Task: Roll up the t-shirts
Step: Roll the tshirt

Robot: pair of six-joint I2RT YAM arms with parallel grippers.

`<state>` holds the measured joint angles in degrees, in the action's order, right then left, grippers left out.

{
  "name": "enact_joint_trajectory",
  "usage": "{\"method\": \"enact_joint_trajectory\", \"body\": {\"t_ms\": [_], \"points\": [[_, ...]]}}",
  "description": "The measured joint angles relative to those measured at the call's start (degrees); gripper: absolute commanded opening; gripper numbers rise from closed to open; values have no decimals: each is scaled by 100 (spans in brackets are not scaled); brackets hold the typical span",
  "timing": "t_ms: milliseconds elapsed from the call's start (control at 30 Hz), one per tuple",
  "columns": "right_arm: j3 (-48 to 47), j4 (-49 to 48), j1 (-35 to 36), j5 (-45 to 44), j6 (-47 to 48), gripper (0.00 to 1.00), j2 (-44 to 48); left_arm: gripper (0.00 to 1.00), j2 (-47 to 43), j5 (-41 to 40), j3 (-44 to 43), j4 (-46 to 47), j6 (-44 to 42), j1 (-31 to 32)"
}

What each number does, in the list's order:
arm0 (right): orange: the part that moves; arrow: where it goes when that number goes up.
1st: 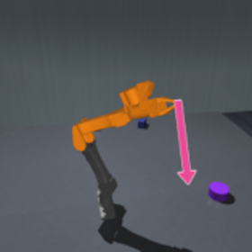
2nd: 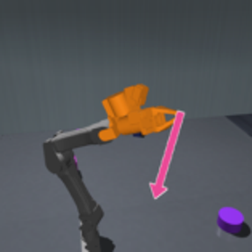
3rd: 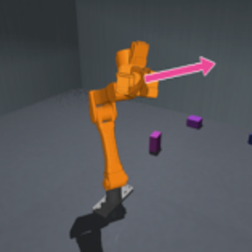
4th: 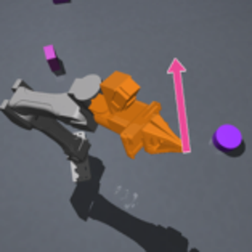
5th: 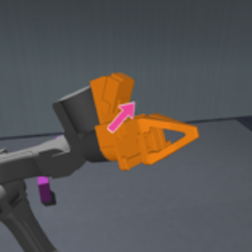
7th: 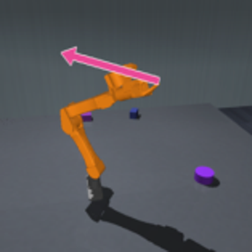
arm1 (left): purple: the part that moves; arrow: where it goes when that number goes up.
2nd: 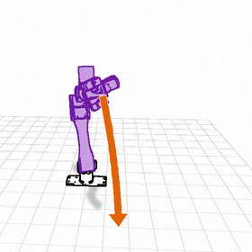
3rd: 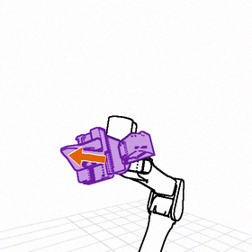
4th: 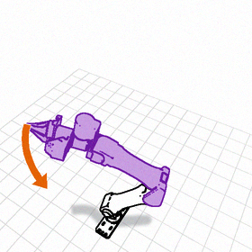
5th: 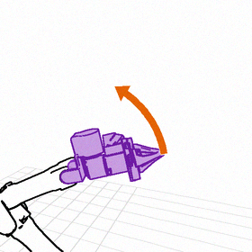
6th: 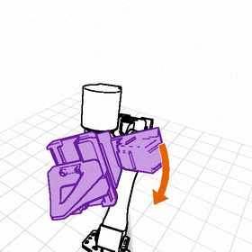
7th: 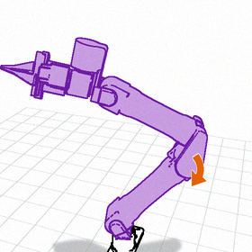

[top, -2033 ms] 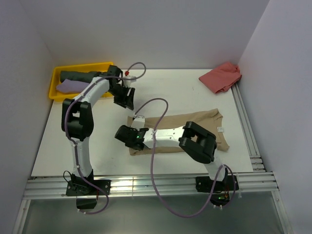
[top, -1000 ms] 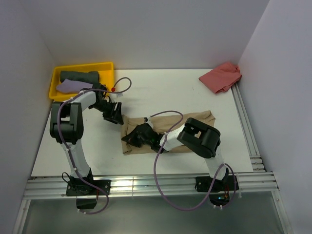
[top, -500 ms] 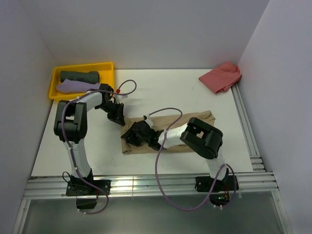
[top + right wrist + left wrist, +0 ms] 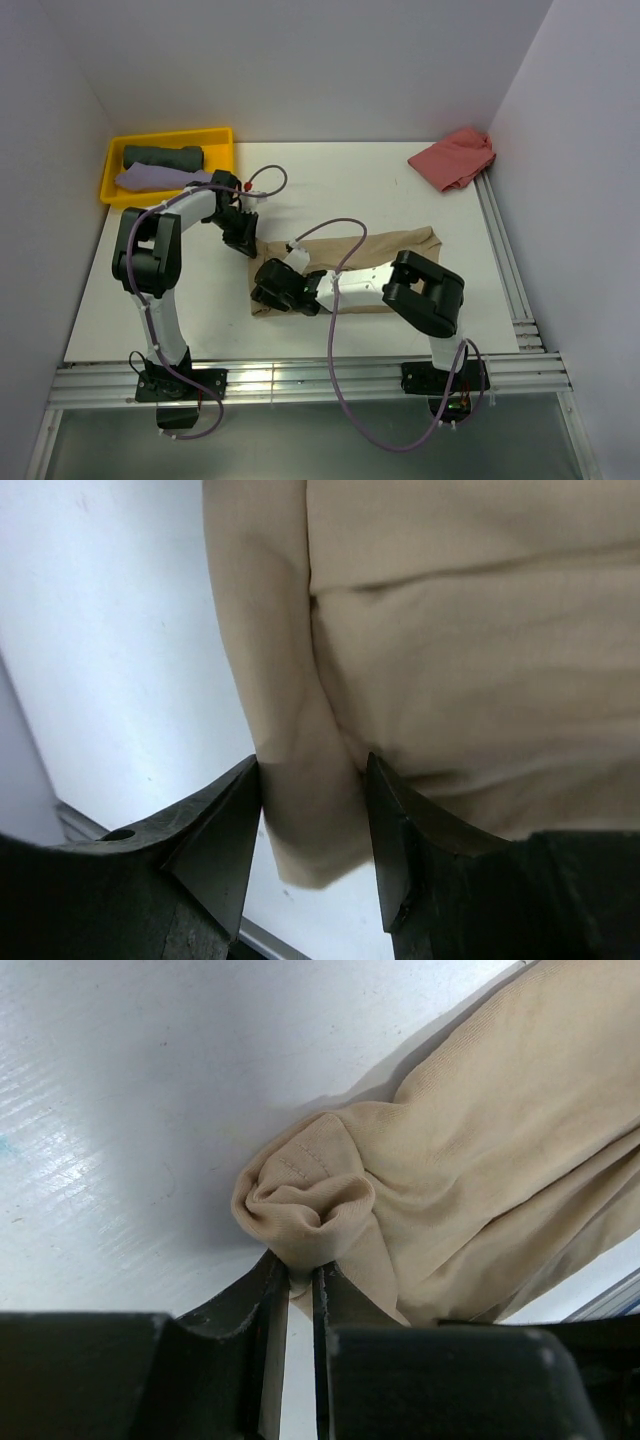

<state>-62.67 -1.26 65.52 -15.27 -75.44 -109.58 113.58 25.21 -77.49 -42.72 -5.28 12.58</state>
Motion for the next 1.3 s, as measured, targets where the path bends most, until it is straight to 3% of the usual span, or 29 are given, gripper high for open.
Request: {"method": "enact_joint_trajectory", "body": {"t_ms": [400, 633, 733, 800, 1033, 1300], "points": [[-483, 984, 501, -358, 92, 51, -7, 15, -17, -238, -61, -44, 20, 131], [-483, 1019, 538, -350, -2, 10, -85, 19, -17, -328, -87, -63, 20, 192], [-459, 953, 538, -330, -76, 5, -94, 23, -17, -358, -94, -66, 17, 208], [-382, 833, 538, -317, -153, 4, -94, 27, -17, -365, -98, -66, 9, 214], [415, -299, 538, -308, -813, 0, 7, 55, -17, -79, -232, -116, -61, 251], [1178, -1714, 516, -162, -1558, 0, 24, 60, -164, 870, -413, -306, -177, 44]]}}
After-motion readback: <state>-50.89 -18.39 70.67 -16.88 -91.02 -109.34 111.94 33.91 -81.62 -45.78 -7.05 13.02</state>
